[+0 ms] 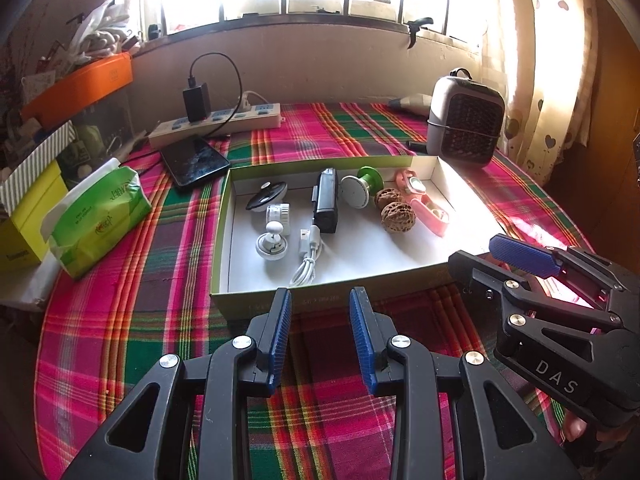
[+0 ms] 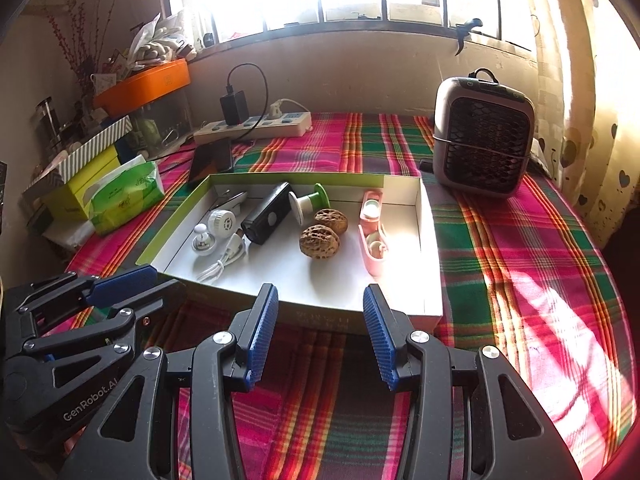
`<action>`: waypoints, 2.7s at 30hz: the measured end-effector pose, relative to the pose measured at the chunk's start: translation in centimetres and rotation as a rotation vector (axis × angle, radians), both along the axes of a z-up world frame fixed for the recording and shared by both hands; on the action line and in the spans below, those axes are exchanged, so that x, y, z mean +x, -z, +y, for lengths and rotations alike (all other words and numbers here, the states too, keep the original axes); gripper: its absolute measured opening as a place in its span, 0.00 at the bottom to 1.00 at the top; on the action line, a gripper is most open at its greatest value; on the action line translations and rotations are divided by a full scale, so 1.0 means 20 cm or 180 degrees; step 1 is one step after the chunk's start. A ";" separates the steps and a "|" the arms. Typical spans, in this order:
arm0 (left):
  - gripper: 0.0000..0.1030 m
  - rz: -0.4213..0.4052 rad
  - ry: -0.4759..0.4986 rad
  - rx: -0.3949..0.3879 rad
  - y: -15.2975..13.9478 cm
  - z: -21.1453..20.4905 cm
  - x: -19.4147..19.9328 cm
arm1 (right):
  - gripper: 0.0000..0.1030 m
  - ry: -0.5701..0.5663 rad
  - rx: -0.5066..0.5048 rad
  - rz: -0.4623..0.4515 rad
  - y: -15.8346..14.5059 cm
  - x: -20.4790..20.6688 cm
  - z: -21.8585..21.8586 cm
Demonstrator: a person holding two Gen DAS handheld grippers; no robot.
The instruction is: Organize objects
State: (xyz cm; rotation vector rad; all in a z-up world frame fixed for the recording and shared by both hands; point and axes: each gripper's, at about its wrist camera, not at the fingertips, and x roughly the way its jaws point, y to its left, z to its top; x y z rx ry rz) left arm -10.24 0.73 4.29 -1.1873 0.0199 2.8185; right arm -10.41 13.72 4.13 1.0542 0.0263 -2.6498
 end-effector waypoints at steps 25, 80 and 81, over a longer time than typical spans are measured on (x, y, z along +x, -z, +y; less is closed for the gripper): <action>0.28 -0.0274 -0.0166 0.0000 0.17 0.00 0.18 | 0.45 0.0006 0.0197 -0.0269 0.14 0.20 -0.02; 0.28 -0.0243 -0.0271 -0.0072 0.18 0.02 0.24 | 0.73 0.0221 0.0394 -0.0435 0.19 0.26 -0.01; 0.28 -0.0243 -0.0271 -0.0068 0.18 0.02 0.24 | 0.73 0.0221 0.0397 -0.0434 0.19 0.26 -0.01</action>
